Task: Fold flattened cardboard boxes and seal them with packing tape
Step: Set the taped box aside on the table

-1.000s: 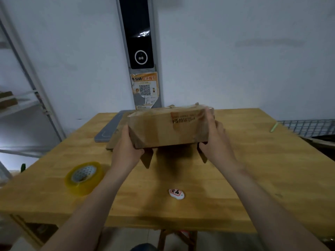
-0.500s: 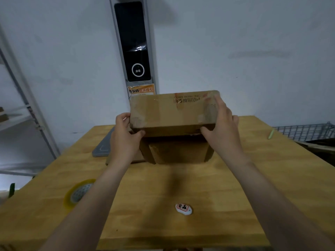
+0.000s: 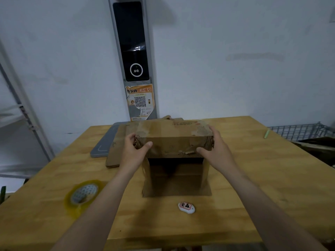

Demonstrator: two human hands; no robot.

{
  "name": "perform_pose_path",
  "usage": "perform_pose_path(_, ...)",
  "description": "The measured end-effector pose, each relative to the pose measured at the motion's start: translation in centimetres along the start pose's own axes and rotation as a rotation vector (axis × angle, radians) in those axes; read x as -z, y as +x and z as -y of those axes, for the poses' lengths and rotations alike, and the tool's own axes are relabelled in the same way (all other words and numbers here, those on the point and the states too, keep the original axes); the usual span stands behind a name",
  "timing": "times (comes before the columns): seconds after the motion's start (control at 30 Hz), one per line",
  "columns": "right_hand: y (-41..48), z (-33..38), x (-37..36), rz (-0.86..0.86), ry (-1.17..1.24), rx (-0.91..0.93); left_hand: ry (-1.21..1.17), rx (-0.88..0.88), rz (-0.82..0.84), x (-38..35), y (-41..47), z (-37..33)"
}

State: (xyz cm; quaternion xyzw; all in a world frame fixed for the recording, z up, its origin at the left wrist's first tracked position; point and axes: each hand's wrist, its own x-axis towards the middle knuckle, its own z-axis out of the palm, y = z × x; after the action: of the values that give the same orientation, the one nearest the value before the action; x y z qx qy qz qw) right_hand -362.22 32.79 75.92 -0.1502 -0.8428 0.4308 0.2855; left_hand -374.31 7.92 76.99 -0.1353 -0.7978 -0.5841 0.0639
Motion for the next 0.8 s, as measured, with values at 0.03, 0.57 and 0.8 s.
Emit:
perform_pose_path(0.03,-0.2,-0.1,-0.1,0.006,0.004,-0.012,-0.037,0.003,0.011,0.1,-0.2,0.2)
perform_pose_path(0.57,-4.1,-3.4,-1.5,0.018,-0.015,-0.243,0.047,0.334,0.137,1.3,-3.4,5.7)
perform_pose_path(0.8,-2.1,-3.5,-3.0,0.002,0.09,-0.305,-0.016,0.298,0.06,-0.3,-1.9,4.4)
